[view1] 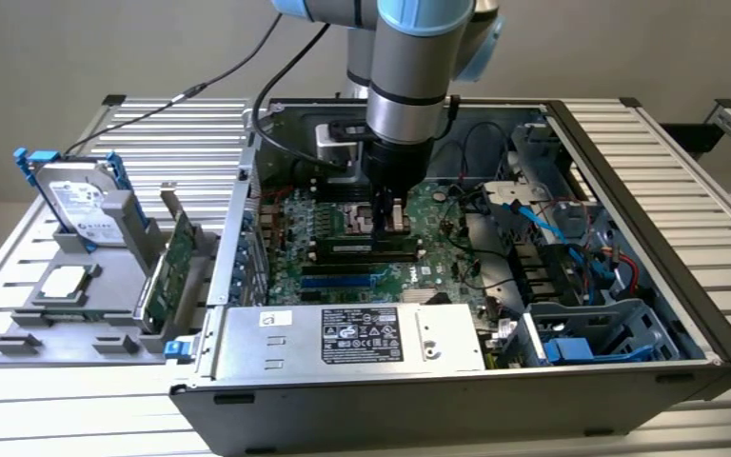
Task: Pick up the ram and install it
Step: 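Insert the ram into the slot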
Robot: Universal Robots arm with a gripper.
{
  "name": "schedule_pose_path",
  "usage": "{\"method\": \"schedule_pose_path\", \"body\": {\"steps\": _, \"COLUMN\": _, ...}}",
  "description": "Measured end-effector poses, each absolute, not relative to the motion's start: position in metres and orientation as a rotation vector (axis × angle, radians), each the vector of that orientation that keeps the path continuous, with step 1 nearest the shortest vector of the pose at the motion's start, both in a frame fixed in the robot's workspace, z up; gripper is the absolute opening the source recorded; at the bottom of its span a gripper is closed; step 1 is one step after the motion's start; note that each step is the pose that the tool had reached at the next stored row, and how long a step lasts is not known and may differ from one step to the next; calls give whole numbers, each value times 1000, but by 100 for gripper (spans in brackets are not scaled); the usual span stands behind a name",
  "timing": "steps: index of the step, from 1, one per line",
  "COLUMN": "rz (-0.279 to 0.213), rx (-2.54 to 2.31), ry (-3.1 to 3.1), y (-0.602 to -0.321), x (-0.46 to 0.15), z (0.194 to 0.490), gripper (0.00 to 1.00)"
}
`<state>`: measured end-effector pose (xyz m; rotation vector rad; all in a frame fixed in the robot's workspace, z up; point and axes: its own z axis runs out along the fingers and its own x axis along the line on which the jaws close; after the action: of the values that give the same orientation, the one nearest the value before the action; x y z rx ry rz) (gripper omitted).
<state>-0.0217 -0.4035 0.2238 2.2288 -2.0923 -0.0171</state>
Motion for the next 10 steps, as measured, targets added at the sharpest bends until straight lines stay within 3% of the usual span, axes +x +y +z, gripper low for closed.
{"method": "schedule_pose_path", "body": {"steps": 10, "rz": -17, "rx": 2223, "ry": -2099, "y": -403, "x": -22, "z": 223, "gripper": 14}}
